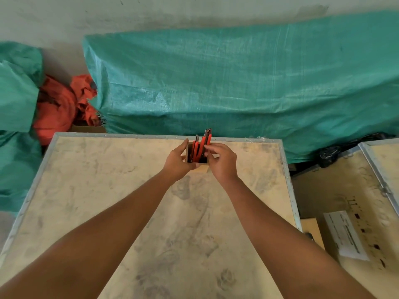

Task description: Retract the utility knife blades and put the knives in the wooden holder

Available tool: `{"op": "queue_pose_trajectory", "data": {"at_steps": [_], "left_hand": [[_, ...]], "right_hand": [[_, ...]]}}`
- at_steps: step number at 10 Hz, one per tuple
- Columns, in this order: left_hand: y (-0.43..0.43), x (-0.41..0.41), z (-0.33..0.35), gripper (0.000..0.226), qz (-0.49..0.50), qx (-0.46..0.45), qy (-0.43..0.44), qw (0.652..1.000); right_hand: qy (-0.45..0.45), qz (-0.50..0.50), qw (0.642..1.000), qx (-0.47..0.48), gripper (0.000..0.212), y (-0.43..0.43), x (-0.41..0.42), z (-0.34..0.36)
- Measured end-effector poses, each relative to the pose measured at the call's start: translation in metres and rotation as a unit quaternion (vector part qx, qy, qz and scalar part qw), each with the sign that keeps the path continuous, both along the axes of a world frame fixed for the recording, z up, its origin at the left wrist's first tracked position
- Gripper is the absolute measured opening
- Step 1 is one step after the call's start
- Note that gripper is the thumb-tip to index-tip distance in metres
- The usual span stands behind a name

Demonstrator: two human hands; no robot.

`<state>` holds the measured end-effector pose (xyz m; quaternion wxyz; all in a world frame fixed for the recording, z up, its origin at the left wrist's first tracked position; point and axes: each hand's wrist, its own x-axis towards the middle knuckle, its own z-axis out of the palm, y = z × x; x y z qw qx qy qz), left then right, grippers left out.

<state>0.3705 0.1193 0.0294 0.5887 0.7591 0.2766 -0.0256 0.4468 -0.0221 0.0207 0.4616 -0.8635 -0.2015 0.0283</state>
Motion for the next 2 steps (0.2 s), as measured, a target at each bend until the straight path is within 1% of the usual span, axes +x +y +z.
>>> {"op": "queue_pose_trajectory", "data": {"at_steps": [1, 2], "left_hand": [[-0.003, -0.004, 0.014, 0.095, 0.017, 0.003, 0.002, 1.000], [-0.009, -0.009, 0.031, 0.096, 0.033, -0.006, -0.003, 0.999]], "right_hand": [[0.010, 0.002, 1.000, 0.002, 0.029, -0.007, -0.003, 0.015], [0.005, -0.003, 1.000, 0.027, 0.028, -0.011, -0.009, 0.029]]}}
